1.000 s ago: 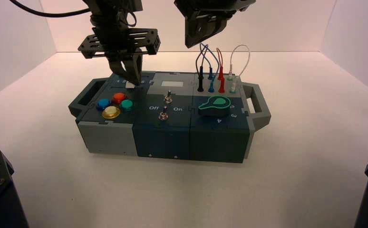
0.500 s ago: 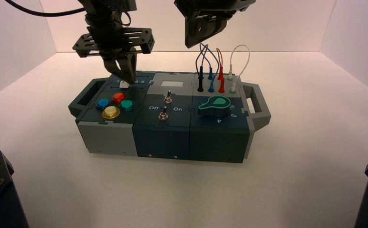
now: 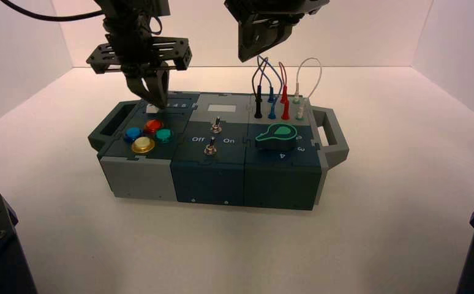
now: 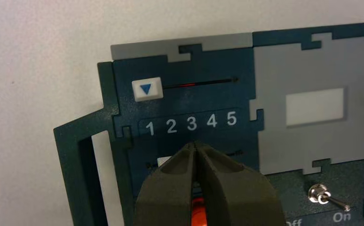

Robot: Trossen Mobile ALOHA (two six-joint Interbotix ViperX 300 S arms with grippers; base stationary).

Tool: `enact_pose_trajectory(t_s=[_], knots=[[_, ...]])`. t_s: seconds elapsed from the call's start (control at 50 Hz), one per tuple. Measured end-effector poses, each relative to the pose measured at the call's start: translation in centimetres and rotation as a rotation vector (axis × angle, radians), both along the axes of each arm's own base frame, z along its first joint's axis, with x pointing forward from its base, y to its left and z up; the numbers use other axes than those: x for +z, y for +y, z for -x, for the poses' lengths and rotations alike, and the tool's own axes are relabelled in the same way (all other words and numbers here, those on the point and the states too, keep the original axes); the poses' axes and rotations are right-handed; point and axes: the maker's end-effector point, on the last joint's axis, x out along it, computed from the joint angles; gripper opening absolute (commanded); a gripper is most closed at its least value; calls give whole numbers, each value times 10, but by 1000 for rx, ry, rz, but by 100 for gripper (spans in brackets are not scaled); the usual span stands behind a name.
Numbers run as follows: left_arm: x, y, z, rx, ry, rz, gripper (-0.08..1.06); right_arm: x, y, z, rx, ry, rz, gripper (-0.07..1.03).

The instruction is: Move the bottom slider to position 1.

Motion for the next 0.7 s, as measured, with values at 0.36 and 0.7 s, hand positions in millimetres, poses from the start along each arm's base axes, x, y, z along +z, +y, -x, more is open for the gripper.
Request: enact_pose_trajectory(t_s=[0.36,0.7], knots=[[0,14,6,10,7,-13,-3,0,1,0,0,1,-1,-2],[0,17,9,2,14,-19,-3,0,0,1,3,5,6,-2]])
